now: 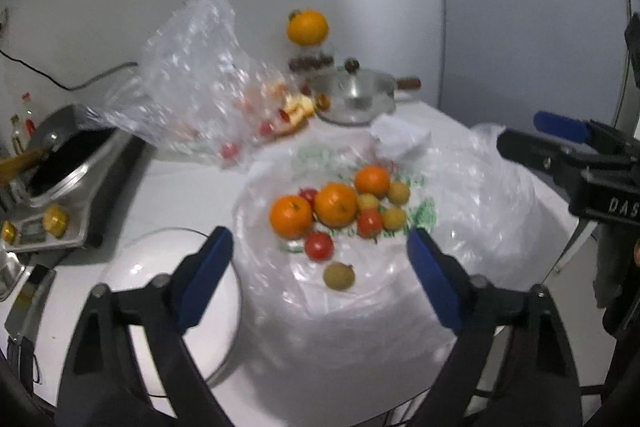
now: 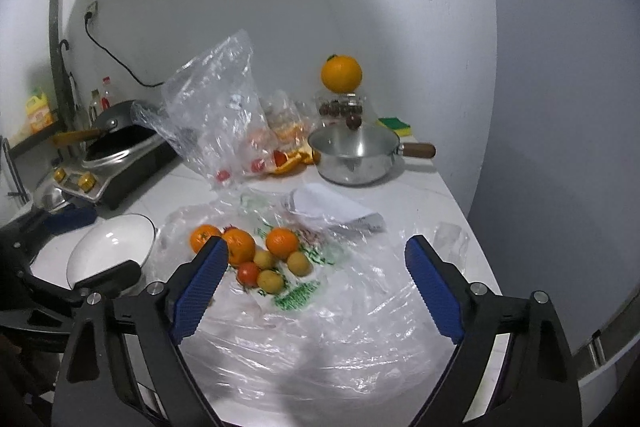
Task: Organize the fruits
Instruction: 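Grasp a small yellow fruit with the left tool while the right tool grasps another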
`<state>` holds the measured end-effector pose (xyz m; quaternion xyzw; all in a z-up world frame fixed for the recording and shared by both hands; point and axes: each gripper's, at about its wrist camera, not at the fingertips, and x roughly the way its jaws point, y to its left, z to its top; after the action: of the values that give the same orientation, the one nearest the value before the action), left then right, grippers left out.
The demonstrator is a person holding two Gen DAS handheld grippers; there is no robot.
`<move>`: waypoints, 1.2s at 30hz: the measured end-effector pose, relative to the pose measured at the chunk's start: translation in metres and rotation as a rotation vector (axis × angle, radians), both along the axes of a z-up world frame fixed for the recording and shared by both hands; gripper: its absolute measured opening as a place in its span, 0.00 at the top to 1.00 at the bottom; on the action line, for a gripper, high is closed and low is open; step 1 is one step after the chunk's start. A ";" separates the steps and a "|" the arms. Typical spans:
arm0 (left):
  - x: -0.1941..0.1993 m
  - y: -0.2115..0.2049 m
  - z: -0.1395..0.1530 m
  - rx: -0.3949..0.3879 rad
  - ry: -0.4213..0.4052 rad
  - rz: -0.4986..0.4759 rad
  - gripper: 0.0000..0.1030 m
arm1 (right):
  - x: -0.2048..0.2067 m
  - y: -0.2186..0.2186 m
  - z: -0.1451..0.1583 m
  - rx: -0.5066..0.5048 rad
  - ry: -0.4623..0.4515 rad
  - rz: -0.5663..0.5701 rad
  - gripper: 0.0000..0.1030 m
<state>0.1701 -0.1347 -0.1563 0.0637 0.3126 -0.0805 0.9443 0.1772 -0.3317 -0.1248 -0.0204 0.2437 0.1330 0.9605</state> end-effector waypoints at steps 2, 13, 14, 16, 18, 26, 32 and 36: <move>0.006 -0.006 -0.009 0.010 0.026 -0.011 0.18 | 0.004 -0.003 -0.005 0.003 0.015 -0.001 0.15; 0.033 -0.015 -0.052 0.046 0.170 -0.035 0.50 | 0.034 -0.003 -0.038 0.001 0.093 0.037 0.37; 0.035 -0.015 -0.055 0.045 0.186 -0.039 0.51 | 0.038 -0.003 -0.040 -0.001 0.098 0.043 0.37; 0.038 -0.015 -0.061 0.044 0.207 -0.040 0.53 | 0.043 0.000 -0.044 -0.006 0.108 0.057 0.38; 0.040 -0.014 -0.063 0.040 0.211 -0.030 0.57 | 0.049 0.003 -0.049 -0.005 0.120 0.067 0.38; 0.046 -0.009 -0.068 0.021 0.232 -0.042 0.61 | 0.069 0.022 -0.069 0.001 0.190 0.118 0.41; 0.047 -0.008 -0.073 -0.011 0.258 -0.060 0.68 | 0.084 0.035 -0.084 0.008 0.260 0.143 0.46; 0.047 -0.005 -0.074 -0.042 0.261 -0.072 0.72 | 0.088 0.043 -0.089 -0.008 0.283 0.162 0.48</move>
<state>0.2172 -0.1402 -0.2308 0.0441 0.4286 -0.1285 0.8932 0.2649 -0.2889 -0.2138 -0.0249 0.3747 0.2103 0.9026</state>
